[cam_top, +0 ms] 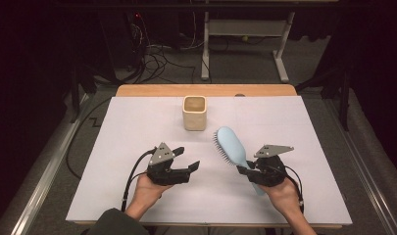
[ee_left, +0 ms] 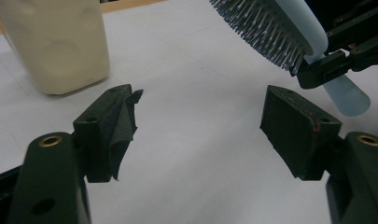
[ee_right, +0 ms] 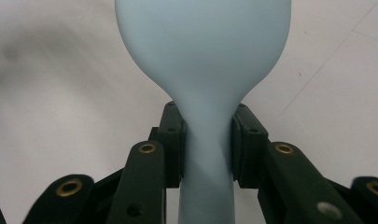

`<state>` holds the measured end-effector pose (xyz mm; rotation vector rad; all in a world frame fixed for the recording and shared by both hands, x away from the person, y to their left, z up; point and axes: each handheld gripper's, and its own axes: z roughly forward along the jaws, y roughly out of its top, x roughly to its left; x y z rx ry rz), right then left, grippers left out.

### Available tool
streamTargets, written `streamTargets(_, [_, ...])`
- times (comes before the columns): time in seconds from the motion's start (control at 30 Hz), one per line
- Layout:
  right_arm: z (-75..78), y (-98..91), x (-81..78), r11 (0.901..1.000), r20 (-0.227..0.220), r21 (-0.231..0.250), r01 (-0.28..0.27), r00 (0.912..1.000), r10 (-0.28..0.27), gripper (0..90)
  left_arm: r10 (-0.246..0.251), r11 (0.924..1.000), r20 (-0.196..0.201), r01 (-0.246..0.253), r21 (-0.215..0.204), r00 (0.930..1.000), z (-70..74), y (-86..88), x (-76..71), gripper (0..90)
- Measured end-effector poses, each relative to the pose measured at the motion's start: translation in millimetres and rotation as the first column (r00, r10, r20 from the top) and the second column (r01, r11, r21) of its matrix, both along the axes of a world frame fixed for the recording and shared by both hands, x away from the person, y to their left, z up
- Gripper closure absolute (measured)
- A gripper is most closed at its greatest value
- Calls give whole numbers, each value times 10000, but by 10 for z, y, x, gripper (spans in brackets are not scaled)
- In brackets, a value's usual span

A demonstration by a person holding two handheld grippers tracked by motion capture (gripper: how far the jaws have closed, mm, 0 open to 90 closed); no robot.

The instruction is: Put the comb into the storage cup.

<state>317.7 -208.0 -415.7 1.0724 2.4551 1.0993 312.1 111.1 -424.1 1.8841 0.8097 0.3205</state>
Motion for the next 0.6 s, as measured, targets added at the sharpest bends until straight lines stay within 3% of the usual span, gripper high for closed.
streamTargets(0.6, [14,36,3,10000,104,31,-55,9999,54,706,-661,9978,-160,660,-43,9977,21,-281,73,269])
